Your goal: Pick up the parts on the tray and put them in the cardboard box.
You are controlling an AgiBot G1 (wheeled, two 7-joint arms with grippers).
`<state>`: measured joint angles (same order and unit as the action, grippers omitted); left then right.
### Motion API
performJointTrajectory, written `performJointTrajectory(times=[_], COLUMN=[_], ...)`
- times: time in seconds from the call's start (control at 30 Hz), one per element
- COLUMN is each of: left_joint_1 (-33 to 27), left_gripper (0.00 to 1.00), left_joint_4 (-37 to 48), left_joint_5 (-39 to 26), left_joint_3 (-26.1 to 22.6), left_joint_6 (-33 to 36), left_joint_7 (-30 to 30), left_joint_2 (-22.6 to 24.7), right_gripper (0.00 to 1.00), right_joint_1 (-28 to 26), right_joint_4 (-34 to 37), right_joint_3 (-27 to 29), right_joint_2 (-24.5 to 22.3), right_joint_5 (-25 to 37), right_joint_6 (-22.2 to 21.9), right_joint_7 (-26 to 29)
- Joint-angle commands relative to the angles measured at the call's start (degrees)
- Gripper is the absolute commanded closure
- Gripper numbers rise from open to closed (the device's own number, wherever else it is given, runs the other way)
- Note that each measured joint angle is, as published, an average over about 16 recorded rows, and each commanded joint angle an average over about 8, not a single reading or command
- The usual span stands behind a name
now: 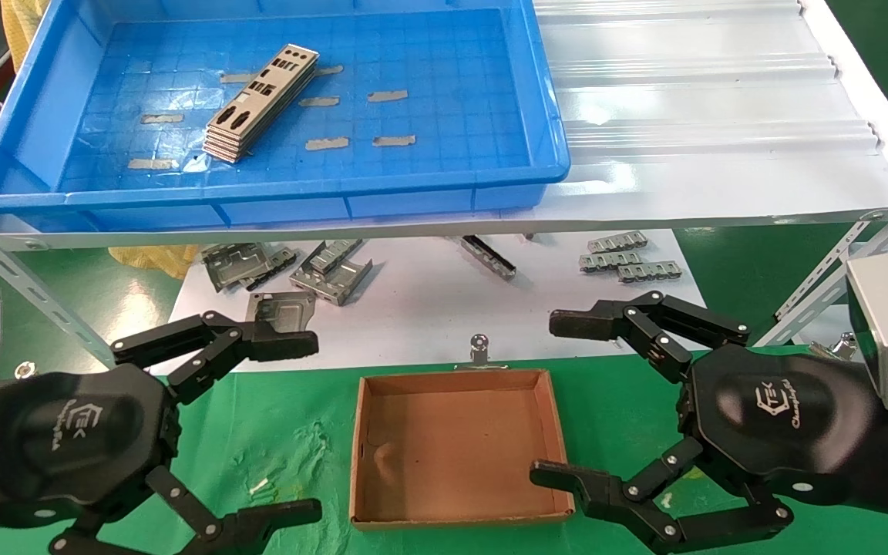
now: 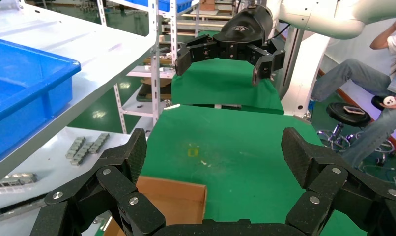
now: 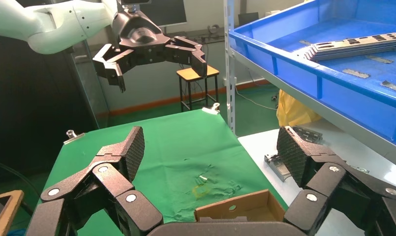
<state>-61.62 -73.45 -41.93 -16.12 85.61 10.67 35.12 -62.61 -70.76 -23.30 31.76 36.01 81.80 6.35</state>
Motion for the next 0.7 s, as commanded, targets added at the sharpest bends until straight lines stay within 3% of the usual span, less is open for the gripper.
performJointTrajectory(times=[0.03, 0.7], left_joint_1=[0.0, 0.0], left_gripper=[0.00, 0.00], left_joint_4=[0.0, 0.0], left_joint_5=[0.0, 0.0], left_joint_3=[0.0, 0.0], left_joint_6=[0.0, 0.0], left_joint_7=[0.0, 0.0], left_joint_2=[0.0, 0.0], right_gripper=[0.00, 0.00], right_joint_1=[0.0, 0.0], right_joint_4=[0.0, 0.0], right_joint_3=[0.0, 0.0], right_joint_2=[0.0, 0.0], right_joint_5=[0.0, 0.0], right_joint_6=[0.0, 0.0], right_joint_7=[0.0, 0.0])
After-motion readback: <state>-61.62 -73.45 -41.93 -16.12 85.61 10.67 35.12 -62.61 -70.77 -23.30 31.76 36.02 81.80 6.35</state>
